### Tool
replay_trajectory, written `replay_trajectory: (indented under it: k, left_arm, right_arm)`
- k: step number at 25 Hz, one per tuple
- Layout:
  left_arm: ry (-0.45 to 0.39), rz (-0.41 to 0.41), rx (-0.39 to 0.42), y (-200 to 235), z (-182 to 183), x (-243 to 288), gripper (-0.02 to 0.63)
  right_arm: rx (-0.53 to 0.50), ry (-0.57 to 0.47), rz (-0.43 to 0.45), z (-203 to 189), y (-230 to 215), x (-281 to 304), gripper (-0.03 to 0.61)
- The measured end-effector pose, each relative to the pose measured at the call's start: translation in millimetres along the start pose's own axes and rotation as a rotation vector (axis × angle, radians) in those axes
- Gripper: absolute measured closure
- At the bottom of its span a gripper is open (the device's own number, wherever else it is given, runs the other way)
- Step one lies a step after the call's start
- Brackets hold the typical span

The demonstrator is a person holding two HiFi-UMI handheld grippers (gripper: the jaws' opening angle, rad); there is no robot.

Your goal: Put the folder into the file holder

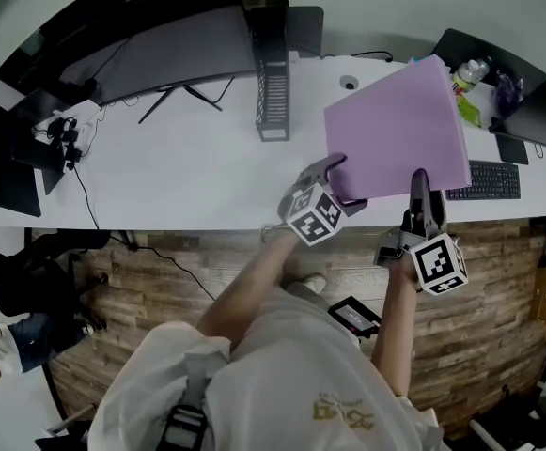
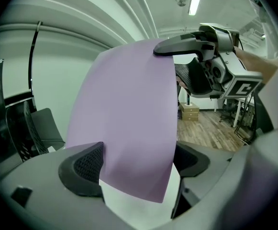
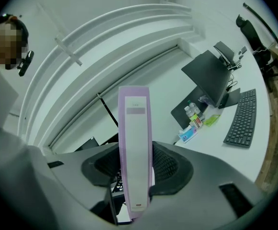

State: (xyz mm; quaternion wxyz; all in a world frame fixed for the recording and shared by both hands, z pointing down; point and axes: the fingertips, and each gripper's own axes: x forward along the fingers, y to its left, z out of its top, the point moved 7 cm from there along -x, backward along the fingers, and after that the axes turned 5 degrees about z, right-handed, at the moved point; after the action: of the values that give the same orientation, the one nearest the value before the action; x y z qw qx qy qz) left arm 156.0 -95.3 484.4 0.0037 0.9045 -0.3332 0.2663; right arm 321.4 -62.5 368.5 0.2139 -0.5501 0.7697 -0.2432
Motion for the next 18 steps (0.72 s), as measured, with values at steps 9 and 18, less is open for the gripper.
replay_trajectory:
  k: [9, 18]
  left_arm:
    - [-0.051, 0.058, -0.028, 19, 5, -28, 0.161]
    - [-0.118, 0.105, -0.037, 40, 9, -63, 0.161]
  right_arm:
    - [-0.06, 0.019, 0.066, 4, 44, 15, 0.387]
    - [-0.128, 0.009, 0.131, 1, 92, 23, 0.387]
